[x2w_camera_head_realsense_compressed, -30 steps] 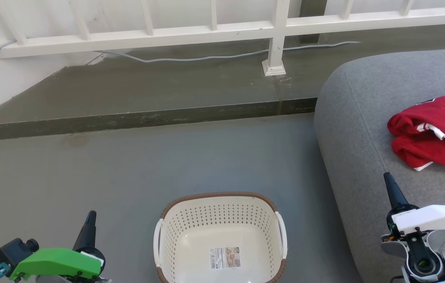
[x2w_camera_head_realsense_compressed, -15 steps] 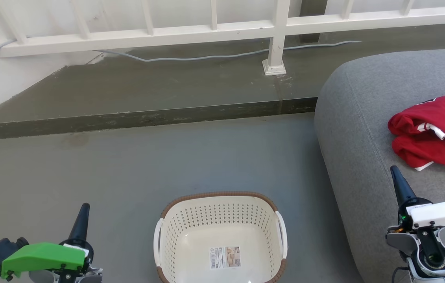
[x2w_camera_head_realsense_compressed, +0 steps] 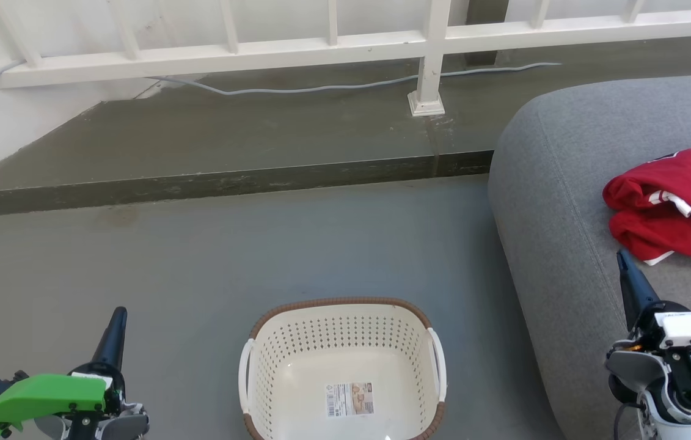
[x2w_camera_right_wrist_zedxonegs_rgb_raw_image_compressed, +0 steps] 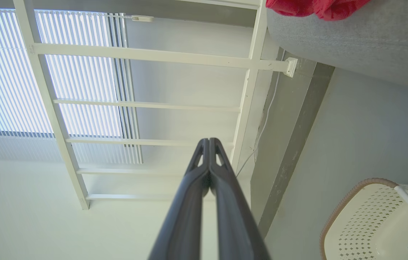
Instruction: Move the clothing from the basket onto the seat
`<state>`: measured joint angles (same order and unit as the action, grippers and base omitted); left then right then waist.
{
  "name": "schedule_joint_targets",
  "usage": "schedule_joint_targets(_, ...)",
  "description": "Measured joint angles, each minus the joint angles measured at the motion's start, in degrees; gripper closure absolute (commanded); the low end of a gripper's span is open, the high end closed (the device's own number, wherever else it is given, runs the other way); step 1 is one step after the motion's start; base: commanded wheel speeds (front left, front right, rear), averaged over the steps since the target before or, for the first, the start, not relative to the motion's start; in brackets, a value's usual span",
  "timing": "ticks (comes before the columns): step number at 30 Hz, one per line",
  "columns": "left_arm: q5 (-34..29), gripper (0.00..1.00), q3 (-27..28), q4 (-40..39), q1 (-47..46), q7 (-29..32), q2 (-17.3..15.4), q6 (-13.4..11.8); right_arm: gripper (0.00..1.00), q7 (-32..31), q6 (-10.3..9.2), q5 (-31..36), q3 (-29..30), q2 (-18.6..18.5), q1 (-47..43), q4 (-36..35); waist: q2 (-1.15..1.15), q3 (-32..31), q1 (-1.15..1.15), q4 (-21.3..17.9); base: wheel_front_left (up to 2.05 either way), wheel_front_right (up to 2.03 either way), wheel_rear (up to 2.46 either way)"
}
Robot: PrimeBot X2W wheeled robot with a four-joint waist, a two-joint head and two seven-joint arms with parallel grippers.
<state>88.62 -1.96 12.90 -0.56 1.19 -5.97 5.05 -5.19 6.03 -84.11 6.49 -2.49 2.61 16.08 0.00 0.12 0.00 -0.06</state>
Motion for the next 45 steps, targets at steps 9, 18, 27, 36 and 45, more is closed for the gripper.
schedule_joint_targets(9, 7.0, 1.00, 1.7, 1.4, -1.3, 1.3, 0.5, 1.2, 1.00, -1.3, 0.53, -7.2, 1.6, 0.3, 0.7, 0.0, 0.00, 0.1, 0.00, 0.0, 0.00, 0.00, 0.00)
schedule_joint_targets(18, 7.0, 1.00, 1.8, 1.6, -1.8, 1.3, 0.8, 1.3, 1.00, -1.4, 0.53, -7.3, 1.7, 0.3, 0.7, 0.0, 0.00, 0.1, 0.00, 0.0, 0.00, 0.00, 0.00)
schedule_joint_targets(27, 7.0, 1.00, 1.8, 1.9, -1.8, 1.3, 0.8, 1.6, 1.00, -1.4, 0.53, -7.3, 1.7, 0.3, 0.7, 0.0, 0.00, 0.1, 0.00, 0.0, 0.00, 0.00, 0.00)
schedule_joint_targets(36, 7.0, 1.00, 1.8, 2.1, -1.8, 1.3, 0.9, 1.7, 1.00, -1.4, 0.53, -7.3, 1.7, 0.3, 0.7, 0.0, 0.00, 0.1, 0.00, 0.0, 0.00, 0.00, 0.00)
schedule_joint_targets(45, 7.0, 1.00, 1.8, 2.5, -1.9, 1.3, 0.9, 1.8, 1.00, -1.4, 0.53, -7.5, 1.7, 0.4, 0.7, 0.0, 0.00, 0.0, 0.00, 0.1, 0.00, 0.00, 0.00)
